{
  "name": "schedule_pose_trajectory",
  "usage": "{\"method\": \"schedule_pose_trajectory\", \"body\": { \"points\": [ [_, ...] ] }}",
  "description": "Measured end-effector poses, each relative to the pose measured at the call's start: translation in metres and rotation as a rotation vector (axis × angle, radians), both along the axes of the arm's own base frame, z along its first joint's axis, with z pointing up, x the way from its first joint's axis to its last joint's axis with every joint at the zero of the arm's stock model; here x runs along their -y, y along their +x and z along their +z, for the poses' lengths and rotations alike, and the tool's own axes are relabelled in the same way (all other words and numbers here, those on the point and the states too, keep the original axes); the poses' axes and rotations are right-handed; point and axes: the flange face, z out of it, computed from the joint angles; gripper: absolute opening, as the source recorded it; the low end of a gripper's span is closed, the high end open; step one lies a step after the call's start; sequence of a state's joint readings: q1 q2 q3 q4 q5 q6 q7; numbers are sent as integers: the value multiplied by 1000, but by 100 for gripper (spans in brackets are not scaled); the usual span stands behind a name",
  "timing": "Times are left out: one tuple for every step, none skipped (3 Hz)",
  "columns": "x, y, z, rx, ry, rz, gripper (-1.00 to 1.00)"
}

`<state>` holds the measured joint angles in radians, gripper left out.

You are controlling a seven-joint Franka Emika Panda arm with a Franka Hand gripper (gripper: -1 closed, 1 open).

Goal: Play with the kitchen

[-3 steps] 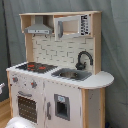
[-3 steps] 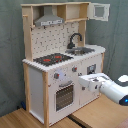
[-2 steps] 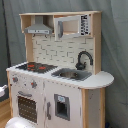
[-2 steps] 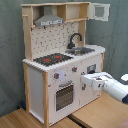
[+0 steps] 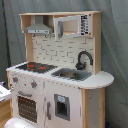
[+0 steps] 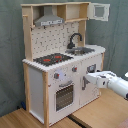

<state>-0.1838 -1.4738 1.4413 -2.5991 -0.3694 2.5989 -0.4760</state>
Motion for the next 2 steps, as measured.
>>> {"method": "schedule_pose_trajectory", "body": {
  "points": [
    [25,9,0,-25,-11,5,100],
    [41,18,5,-50,-42,20,100]
  ]
}}
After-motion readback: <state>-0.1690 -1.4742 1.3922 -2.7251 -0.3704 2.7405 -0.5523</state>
